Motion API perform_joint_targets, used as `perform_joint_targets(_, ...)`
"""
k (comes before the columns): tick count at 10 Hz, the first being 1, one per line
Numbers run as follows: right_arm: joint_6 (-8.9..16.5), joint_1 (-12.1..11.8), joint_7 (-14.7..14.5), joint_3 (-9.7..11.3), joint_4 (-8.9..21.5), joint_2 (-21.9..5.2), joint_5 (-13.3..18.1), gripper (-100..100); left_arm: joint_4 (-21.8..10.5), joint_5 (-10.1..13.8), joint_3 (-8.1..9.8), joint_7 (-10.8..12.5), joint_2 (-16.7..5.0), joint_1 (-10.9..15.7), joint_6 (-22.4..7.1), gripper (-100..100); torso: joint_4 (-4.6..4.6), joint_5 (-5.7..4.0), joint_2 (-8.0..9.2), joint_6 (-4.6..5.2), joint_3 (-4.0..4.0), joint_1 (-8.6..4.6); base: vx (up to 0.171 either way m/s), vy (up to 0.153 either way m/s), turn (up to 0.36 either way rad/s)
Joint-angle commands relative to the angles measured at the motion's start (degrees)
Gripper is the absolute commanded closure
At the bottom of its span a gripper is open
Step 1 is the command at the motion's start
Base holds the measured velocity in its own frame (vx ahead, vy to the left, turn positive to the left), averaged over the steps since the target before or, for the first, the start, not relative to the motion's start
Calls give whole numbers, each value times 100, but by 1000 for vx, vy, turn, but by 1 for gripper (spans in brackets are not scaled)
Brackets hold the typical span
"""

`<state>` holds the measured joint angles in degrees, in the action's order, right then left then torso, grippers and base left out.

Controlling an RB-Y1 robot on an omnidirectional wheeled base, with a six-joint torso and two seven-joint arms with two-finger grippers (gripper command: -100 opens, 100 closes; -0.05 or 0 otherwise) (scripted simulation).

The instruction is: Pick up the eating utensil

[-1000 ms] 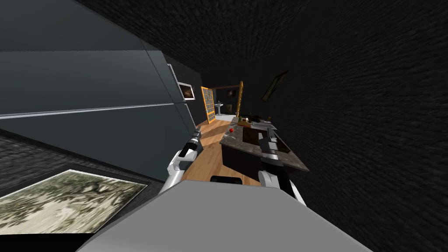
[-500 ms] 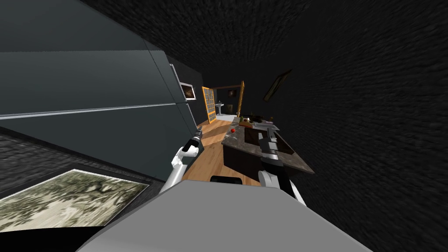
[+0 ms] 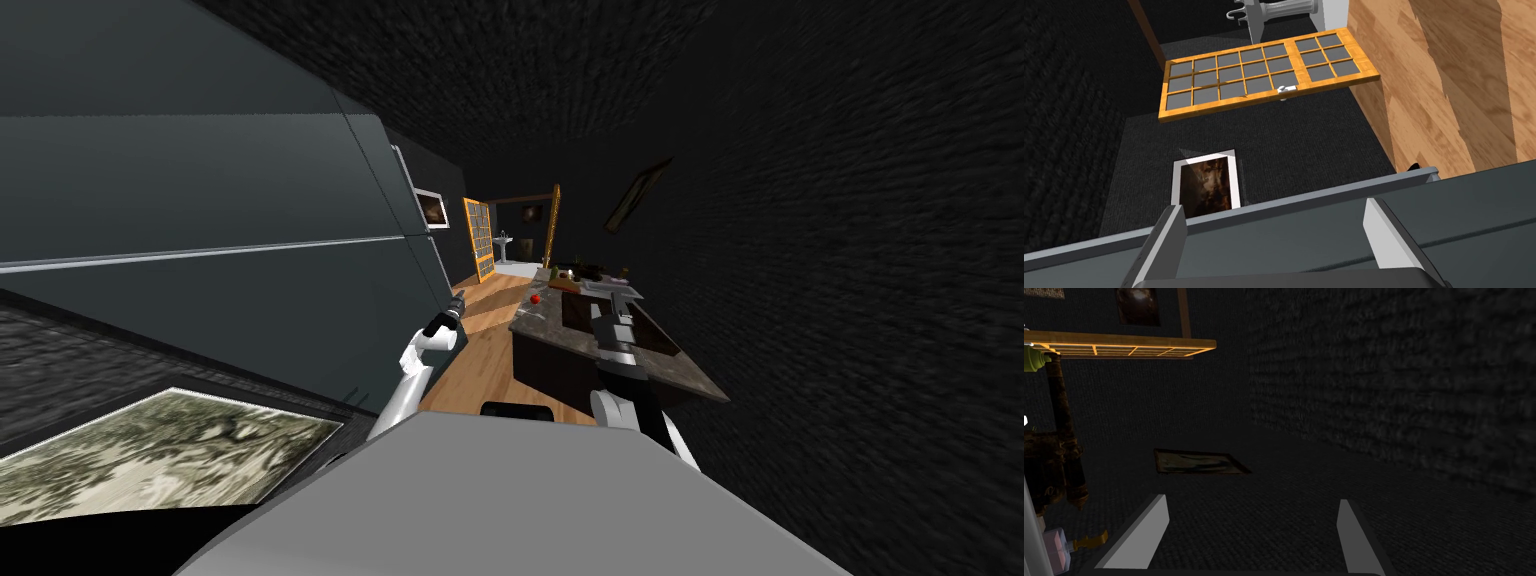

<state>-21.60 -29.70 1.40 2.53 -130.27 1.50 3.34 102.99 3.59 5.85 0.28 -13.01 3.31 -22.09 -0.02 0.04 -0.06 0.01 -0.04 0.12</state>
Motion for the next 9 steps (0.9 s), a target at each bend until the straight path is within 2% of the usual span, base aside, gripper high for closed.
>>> perform_joint_targets(1,0,0,0,0,0,0,0,0,-56,17,9,13,-20,69,-225,-100,0,0,0,0,0,0,9,13,-3)
perform_joint_targets(2,0,0,0,0,0,0,0,0,-304,45,34,63,-22,325,-434,-100,1,-2,4,-1,2,-8,14,15,11)
perform_joint_targets(4,0,0,0,0,0,0,0,0,-309,45,34,63,-22,349,-637,-100,1,-2,3,0,2,-8,11,15,0)
perform_joint_targets(5,0,0,0,0,0,0,0,0,-564,69,56,109,-20,628,-862,-100,1,-2,5,0,3,-11,16,20,1)
perform_joint_targets(7,0,0,0,0,0,0,0,0,-564,69,56,109,-20,628,-1045,-100,0,-2,2,-1,1,-7,14,15,-4)
perform_joint_targets(8,0,0,0,0,0,0,0,0,-821,88,74,149,-15,898,-1253,-100,1,-2,5,-1,3,-10,12,14,-5)
perform_joint_targets(9,0,0,0,0,0,0,0,0,-821,88,74,149,-15,905,-1401,-100,1,-3,4,1,2,-10,16,13,-12)
